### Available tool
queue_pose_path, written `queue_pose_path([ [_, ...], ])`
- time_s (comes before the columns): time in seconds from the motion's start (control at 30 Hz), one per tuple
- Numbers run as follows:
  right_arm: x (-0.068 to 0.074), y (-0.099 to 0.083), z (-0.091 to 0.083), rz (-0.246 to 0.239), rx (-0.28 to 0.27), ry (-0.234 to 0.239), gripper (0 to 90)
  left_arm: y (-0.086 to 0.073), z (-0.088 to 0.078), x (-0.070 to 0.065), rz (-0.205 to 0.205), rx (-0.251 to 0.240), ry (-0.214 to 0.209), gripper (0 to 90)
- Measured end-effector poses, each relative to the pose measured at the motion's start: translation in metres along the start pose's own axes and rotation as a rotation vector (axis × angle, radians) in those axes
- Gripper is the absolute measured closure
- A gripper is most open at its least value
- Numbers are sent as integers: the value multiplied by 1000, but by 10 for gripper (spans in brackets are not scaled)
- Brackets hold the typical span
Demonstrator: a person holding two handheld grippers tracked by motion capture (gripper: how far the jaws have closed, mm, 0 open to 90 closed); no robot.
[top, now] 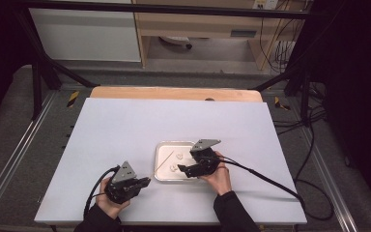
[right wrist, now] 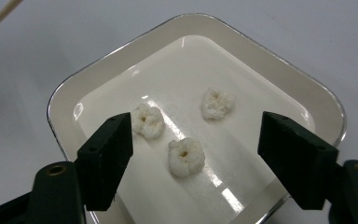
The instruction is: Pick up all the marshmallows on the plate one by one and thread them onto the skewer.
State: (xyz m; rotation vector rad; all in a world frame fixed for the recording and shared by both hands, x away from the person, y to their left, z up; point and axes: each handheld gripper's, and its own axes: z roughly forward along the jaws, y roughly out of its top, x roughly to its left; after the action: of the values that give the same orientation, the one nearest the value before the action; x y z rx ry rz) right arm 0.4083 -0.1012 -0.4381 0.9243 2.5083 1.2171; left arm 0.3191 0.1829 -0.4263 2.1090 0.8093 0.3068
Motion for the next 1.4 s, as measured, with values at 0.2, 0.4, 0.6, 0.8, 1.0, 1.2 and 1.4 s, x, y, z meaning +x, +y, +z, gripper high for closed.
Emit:
queue_pose_path([
  [0.2,3,-5,5,-41,10,-4,397,-1,0,0,-7,-7,-1,881],
  [0.4,5,-8,9,-59,10,2,513,-1,2,0,-4,-6,-3,881],
  [0.6,6,-11,12,-83,28,-2,598,-1,3,-1,-6,-5,-3,881],
  [0.8,6,-11,12,-97,21,-8,681,-1,3,-2,-2,-11,-3,881],
  [1.0,4,-10,11,-67,28,0,698,-1,3,-3,0,-16,-7,881],
  [1.2,4,-3,-1,-28,-1,25,700,-1,2,-3,-7,-25,-9,881],
  [1.4,4,4,-17,13,-45,62,698,-1,2,-4,-4,-37,-10,881],
])
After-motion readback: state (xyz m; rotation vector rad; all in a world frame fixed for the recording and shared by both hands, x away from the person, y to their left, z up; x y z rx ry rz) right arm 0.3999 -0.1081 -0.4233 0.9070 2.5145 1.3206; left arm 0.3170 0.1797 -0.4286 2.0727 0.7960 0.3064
